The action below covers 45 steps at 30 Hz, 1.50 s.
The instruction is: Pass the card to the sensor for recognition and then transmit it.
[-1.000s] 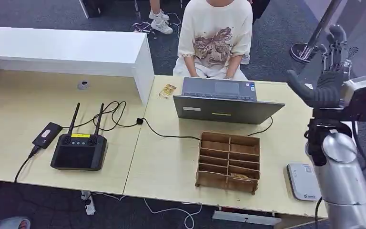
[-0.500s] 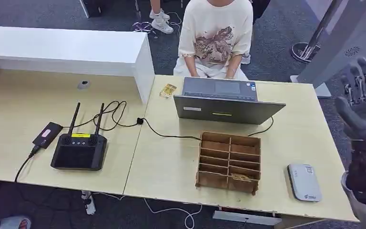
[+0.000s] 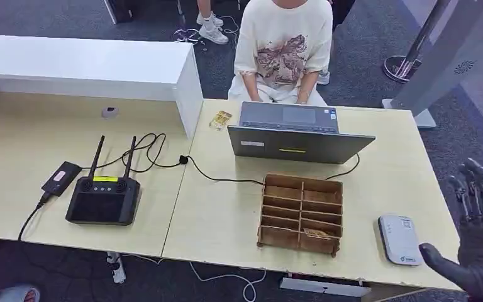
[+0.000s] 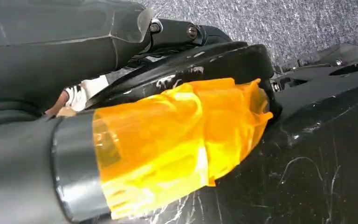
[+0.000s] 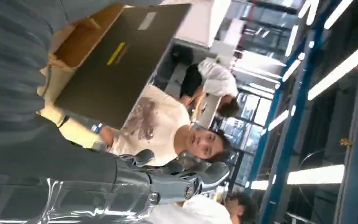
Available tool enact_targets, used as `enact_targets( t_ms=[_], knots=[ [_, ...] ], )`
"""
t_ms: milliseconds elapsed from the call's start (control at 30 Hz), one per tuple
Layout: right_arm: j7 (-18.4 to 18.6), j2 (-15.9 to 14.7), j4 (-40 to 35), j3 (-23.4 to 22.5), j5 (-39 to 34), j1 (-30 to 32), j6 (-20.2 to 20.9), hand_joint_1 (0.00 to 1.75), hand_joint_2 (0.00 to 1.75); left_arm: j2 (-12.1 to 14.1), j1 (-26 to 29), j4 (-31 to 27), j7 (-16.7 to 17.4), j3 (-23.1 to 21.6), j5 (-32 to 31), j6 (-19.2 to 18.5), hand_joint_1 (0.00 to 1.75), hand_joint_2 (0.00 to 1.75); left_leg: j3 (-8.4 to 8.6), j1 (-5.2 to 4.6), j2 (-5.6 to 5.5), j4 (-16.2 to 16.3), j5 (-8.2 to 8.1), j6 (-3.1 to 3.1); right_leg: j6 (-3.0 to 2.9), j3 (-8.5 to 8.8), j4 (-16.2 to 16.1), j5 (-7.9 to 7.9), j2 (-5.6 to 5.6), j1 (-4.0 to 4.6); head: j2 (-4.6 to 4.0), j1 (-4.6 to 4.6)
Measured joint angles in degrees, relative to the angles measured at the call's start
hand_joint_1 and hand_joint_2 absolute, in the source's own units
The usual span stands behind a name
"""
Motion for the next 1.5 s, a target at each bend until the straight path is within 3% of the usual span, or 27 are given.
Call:
enact_targets(
  t_ms=[133,233,300,367,433,600,667,733,967,1267,1500],
  knots=[
    [-0.4,0.3,-1.8,4.3,16.3,3.1,-10.7,0.00,1.75,0.0,0.0,0.0,-0.1,0.5,0.0,-0.2,0.00,0.00,0.00,-0.01,0.04,0.0,0.00,0.00,0.00,0.00,0.0,0.00,0.02,-0.01,0.00,0.00],
    [3.5,0.3,-2.1,9.3,30.3,4.5,-21.6,0.00,1.75,0.0,-0.1,0.0,0.2,0.9,0.0,-0.5,0.00,0.00,0.01,-0.01,0.03,0.0,0.00,0.00,0.00,0.00,0.0,0.00,0.01,-0.01,0.00,0.00],
    [8.6,0.1,-2.1,12.9,41.4,5.4,-29.8,0.00,1.75,0.0,-0.2,0.0,0.6,1.2,-0.3,-0.6,0.00,0.00,0.00,-0.01,0.03,0.0,0.00,0.00,0.00,0.01,0.0,0.00,0.01,-0.01,0.00,0.02],
    [16.4,-0.4,-2.0,16.4,53.2,5.8,-36.2,0.00,1.75,0.0,-0.4,0.0,1.2,1.4,-0.6,-0.8,0.00,0.00,0.00,-0.01,0.05,0.0,0.00,0.00,0.00,0.02,0.0,0.00,0.04,-0.01,0.00,0.02],
    [23.9,-0.9,-1.7,19.6,62.7,5.8,-38.6,0.00,1.75,0.0,-0.5,0.0,1.8,1.5,-1.0,-1.1,0.00,0.00,0.02,-0.01,0.08,0.0,0.00,0.00,-0.01,0.02,0.0,0.00,0.07,-0.01,0.00,0.00],
    [38.5,-2.2,-0.3,25.1,78.2,5.2,-38.3,0.00,1.75,0.2,-0.9,-0.1,2.9,1.5,-1.6,-1.7,0.00,0.00,0.02,-0.01,0.07,0.0,0.00,0.00,0.00,0.04,0.0,0.00,0.06,-0.01,0.00,0.00],
    [44.0,-2.8,0.8,27.3,82.9,4.0,-36.1,0.00,1.75,0.2,-1.1,-0.1,3.7,1.5,-1.9,-1.9,0.00,0.00,0.00,-0.01,0.11,0.0,0.00,0.00,-0.01,0.06,0.0,0.01,0.09,-0.01,0.00,0.00],
    [47.1,-2.8,2.5,29.5,85.4,1.5,-32.9,0.00,1.75,0.2,-1.3,-0.1,4.4,1.5,-2.3,-2.0,0.00,0.00,0.09,-0.01,0.19,0.0,0.00,0.00,-0.03,0.05,0.0,0.03,0.18,-0.01,0.00,-0.02],
    [51.3,-3.0,7.7,35.0,87.3,-4.3,-23.7,0.00,1.75,0.2,-1.6,-0.1,5.1,1.5,-3.3,-2.1,0.00,0.00,0.11,-0.02,0.17,0.0,0.01,0.00,-0.03,0.08,0.0,0.03,0.14,-0.01,0.00,0.00],
    [52.1,-2.4,12.8,38.5,87.9,-9.1,-18.7,0.00,1.75,0.2,-1.7,-0.1,5.8,1.5,-3.5,-2.3,0.00,0.00,0.09,-0.02,0.15,0.0,0.01,0.00,-0.03,0.07,0.0,0.03,0.13,-0.01,0.00,0.02],
    [52.1,-1.9,14.2,39.5,87.8,-10.1,-18.2,0.00,1.75,0.2,-1.8,-0.1,5.9,1.5,-3.5,-2.3,0.00,0.00,0.09,-0.02,0.16,0.0,0.00,0.00,-0.03,0.07,0.0,0.03,0.13,-0.01,0.00,0.00]
  ],
)
